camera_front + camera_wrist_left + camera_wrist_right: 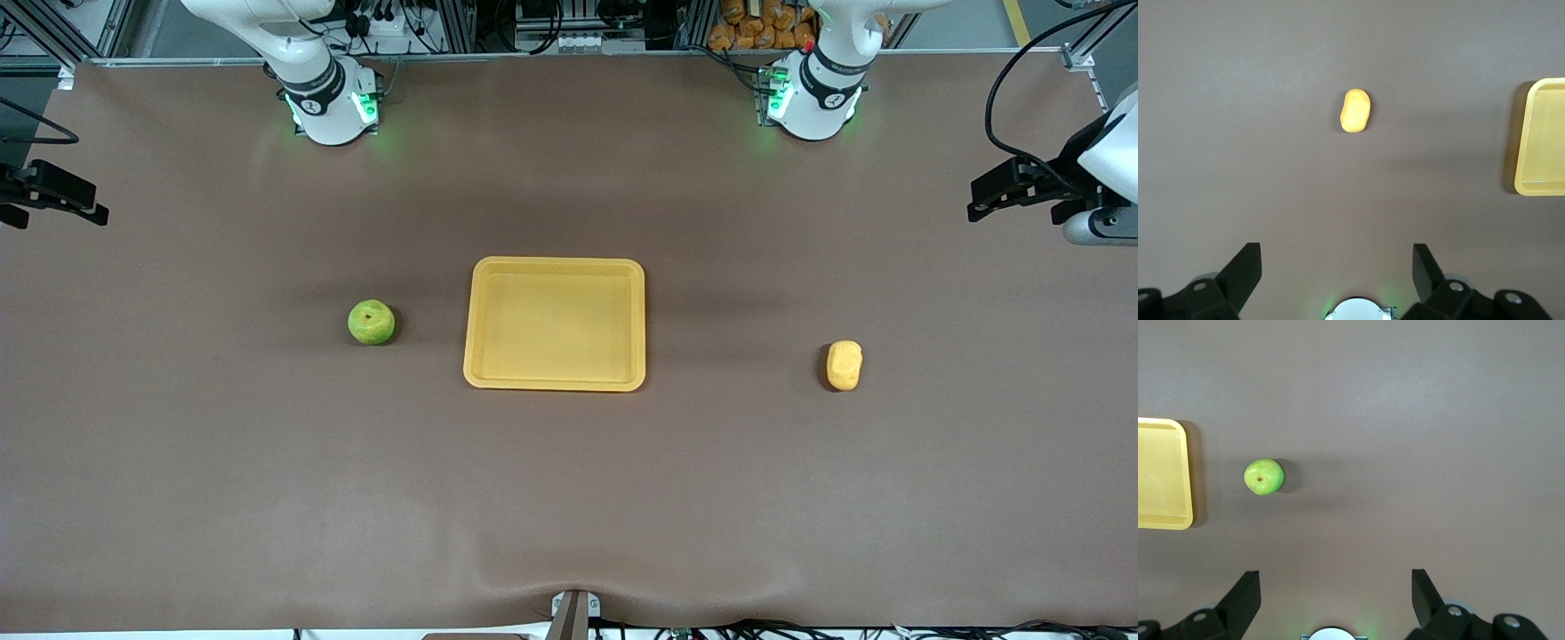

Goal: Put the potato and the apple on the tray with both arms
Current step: 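Reach the left gripper down toward the yellow potato, then close the left gripper on the potato while the right gripper reaches the apple, then carry the potato onto the tray while the right gripper grasps the apple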

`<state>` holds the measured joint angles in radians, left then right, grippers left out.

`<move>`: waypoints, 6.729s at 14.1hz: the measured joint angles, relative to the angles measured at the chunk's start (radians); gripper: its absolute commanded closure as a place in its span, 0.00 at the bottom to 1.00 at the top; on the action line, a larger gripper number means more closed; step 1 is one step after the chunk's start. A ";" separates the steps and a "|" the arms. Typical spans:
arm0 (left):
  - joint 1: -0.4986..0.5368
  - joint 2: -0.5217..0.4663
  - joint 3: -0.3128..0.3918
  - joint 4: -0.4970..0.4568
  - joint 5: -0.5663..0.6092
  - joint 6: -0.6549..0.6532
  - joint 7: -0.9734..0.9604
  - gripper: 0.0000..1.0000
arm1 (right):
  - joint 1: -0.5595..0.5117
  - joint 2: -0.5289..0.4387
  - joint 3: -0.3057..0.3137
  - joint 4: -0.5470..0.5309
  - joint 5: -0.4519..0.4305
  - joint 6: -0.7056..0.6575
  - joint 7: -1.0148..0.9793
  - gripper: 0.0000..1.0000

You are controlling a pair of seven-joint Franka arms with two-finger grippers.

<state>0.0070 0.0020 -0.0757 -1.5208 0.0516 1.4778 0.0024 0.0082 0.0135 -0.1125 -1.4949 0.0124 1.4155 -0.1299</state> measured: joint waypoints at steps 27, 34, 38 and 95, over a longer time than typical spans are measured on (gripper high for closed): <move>-0.002 0.165 -0.002 -0.393 0.084 0.496 -0.008 0.00 | 0.035 0.032 -0.002 0.001 0.002 0.008 0.000 0.00; -0.001 0.306 -0.002 -0.458 0.130 0.705 -0.033 0.00 | 0.032 0.089 -0.014 0.003 0.001 0.010 0.000 0.00; 0.005 0.387 -0.002 -0.500 0.130 0.872 -0.084 0.00 | 0.031 0.130 -0.015 0.004 0.001 0.016 0.000 0.00; -0.687 0.749 -0.023 -0.048 0.149 0.861 -1.139 0.79 | 0.376 0.337 0.003 -0.575 0.107 0.808 0.355 0.00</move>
<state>-0.6798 0.7512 -0.0992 -1.5686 0.2010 2.3389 -1.1361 0.3838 0.3500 -0.1094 -2.0695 0.1191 2.2236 0.2251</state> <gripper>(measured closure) 0.617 0.000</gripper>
